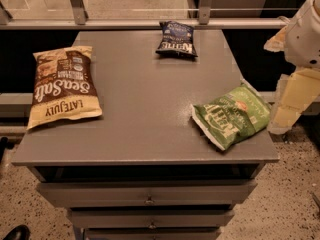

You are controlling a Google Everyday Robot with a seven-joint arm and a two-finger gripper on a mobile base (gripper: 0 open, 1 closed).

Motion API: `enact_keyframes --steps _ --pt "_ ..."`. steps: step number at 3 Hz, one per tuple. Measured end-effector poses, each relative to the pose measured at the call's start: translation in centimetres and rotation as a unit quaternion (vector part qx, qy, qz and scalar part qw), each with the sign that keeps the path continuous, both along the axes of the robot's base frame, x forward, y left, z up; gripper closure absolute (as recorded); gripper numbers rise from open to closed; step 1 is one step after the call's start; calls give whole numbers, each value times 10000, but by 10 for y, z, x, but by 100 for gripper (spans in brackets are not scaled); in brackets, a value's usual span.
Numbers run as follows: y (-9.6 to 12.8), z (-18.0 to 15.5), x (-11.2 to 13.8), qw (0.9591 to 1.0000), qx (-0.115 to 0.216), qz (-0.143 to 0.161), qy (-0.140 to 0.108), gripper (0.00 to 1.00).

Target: Move blue chip bag near brown chip bag

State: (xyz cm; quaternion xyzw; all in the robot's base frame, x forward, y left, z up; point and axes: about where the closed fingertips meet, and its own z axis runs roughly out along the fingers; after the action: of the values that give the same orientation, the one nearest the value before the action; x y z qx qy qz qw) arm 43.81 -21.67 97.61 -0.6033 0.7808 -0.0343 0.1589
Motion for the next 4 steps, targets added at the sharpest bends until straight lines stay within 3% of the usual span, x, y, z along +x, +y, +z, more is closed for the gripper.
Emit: enact_keyframes --steps 1,2,3,4 --pt "1 0 6 10000 21 19 -63 0" --pt "10 1 40 9990 141 135 -395 0" --pt "37 -5 112 9932 698 212 -902 0" --pt "58 -17 154 9873 1037 143 -1198 0"
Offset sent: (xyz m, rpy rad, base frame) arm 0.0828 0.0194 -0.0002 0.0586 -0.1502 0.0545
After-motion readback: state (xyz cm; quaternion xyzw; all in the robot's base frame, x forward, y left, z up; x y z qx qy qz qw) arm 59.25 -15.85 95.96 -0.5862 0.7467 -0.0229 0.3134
